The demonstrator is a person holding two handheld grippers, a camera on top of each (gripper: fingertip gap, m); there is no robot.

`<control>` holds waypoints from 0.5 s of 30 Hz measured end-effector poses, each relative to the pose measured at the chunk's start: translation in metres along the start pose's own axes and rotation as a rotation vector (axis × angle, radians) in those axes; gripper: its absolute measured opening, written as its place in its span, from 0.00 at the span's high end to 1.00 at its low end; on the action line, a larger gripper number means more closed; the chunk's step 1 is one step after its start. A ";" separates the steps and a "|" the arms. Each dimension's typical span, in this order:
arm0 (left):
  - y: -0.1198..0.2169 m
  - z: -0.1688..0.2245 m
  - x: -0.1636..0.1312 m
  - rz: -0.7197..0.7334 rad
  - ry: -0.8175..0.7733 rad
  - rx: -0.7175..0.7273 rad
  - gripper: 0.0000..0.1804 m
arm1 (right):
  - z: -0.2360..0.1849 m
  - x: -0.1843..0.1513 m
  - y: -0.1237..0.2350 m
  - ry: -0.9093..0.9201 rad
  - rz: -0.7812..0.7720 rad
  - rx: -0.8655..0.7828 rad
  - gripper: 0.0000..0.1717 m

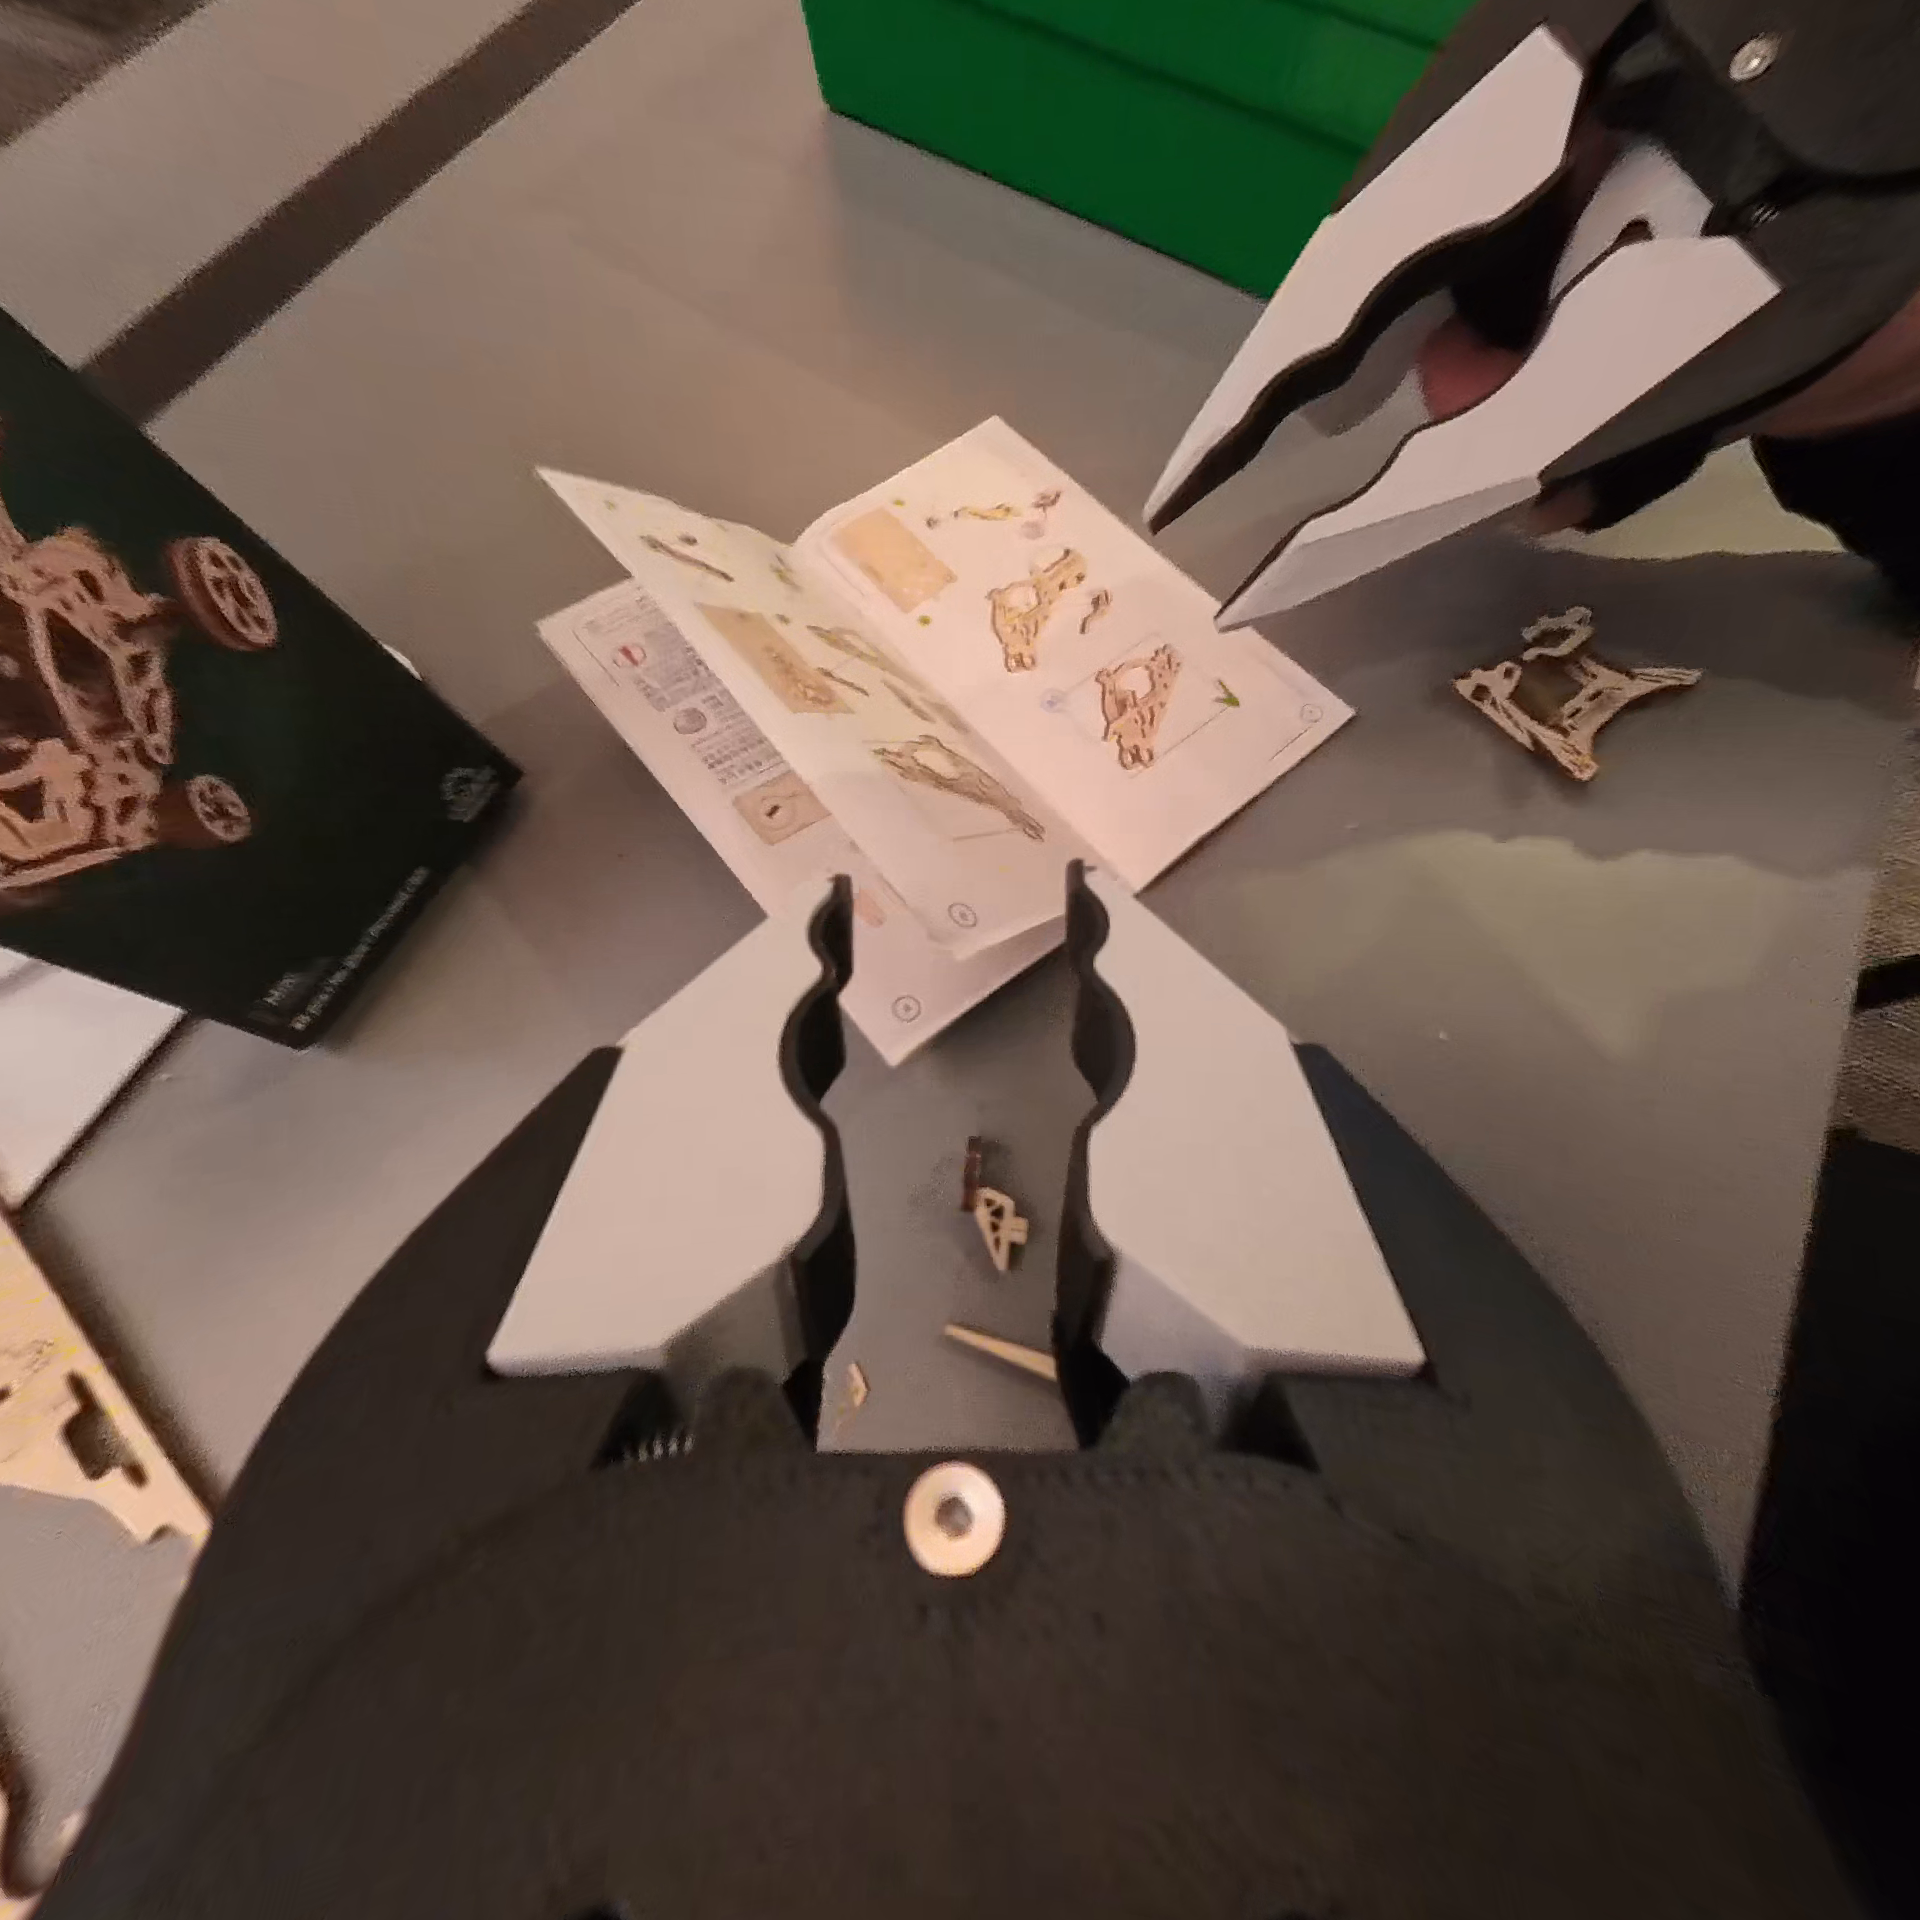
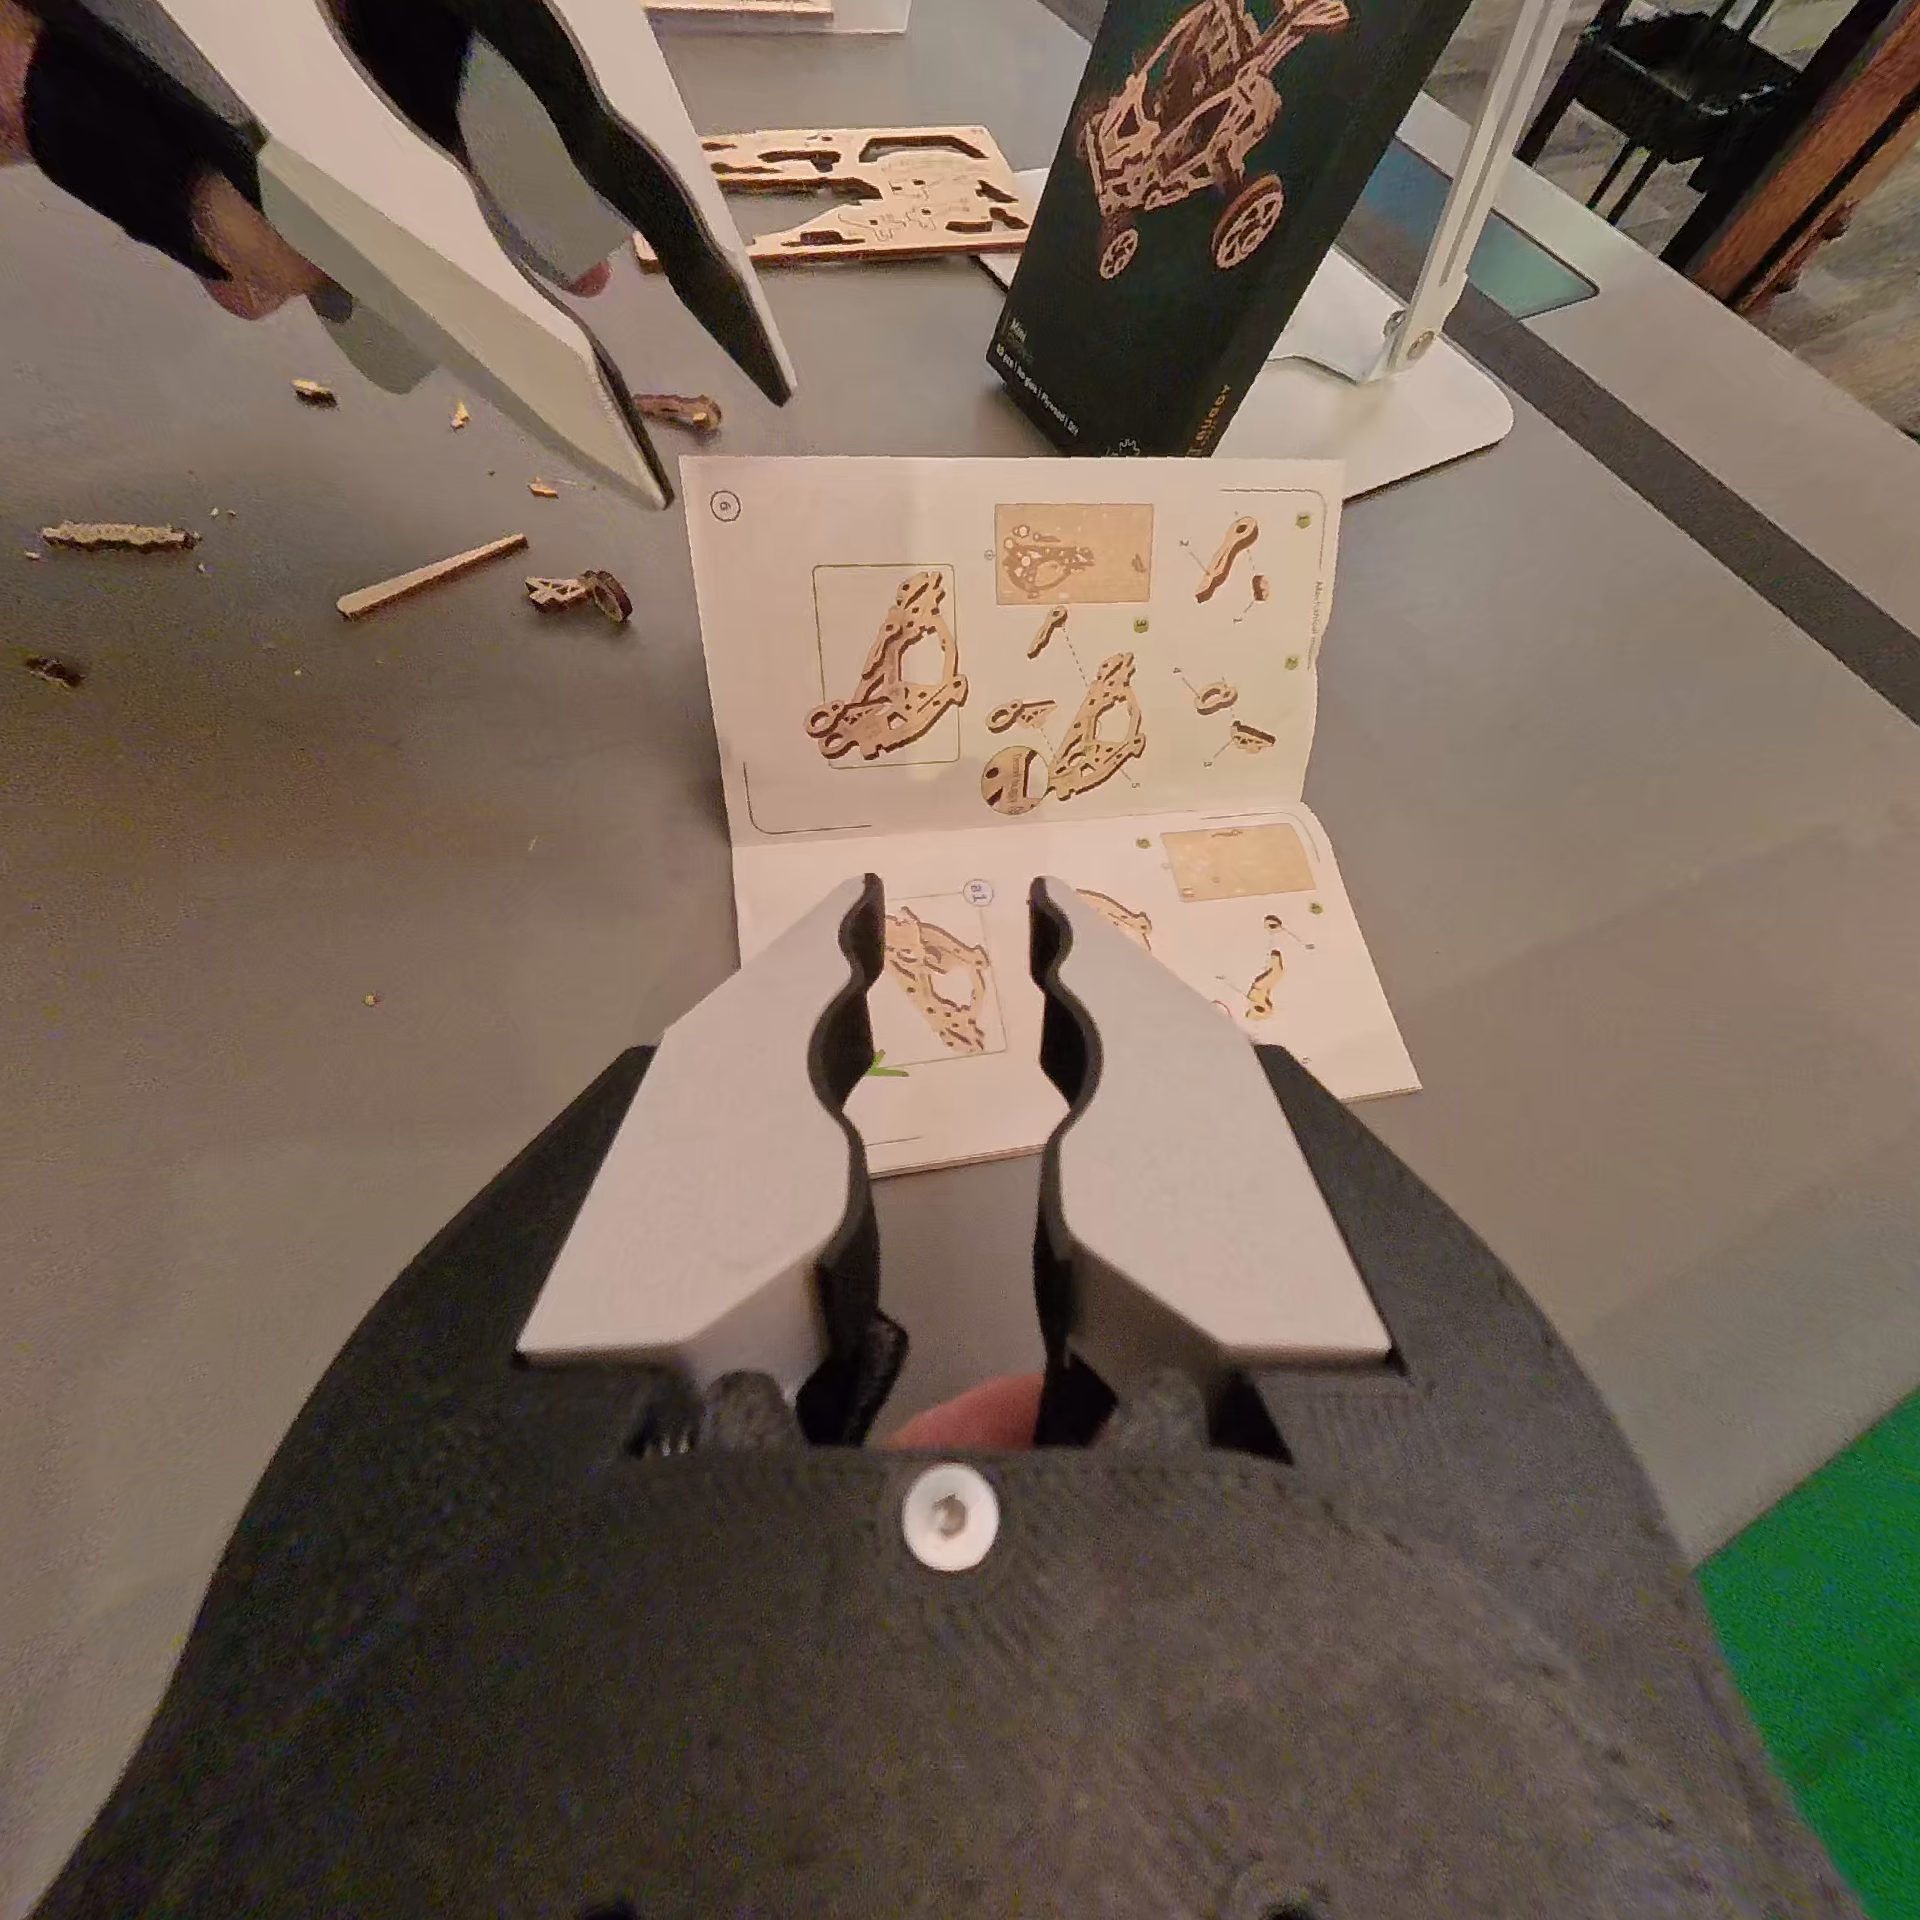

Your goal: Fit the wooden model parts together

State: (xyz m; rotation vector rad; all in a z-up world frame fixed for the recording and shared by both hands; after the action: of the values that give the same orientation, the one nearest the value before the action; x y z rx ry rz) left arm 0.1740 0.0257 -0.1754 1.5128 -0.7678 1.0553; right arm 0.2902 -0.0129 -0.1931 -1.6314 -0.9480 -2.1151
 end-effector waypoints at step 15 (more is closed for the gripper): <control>-0.060 0.084 -0.002 -0.070 -0.042 -0.292 0.73 | 0.034 0.023 0.016 -0.095 0.085 -0.130 0.84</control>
State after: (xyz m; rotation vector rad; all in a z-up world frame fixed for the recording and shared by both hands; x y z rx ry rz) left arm 0.2448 -0.0444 -0.2024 1.3051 -0.8529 0.8222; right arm 0.3177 0.0016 -0.1623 -1.8159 -0.7683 -2.0972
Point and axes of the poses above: each gripper's, where its closed fingertips meet, y back along the fingers, x out of its top, z = x × y across the jaws, the point moved 2 cm from there along y, back along the fingers, and after that the axes turned 14 degrees about z, right-handed, at the moved point
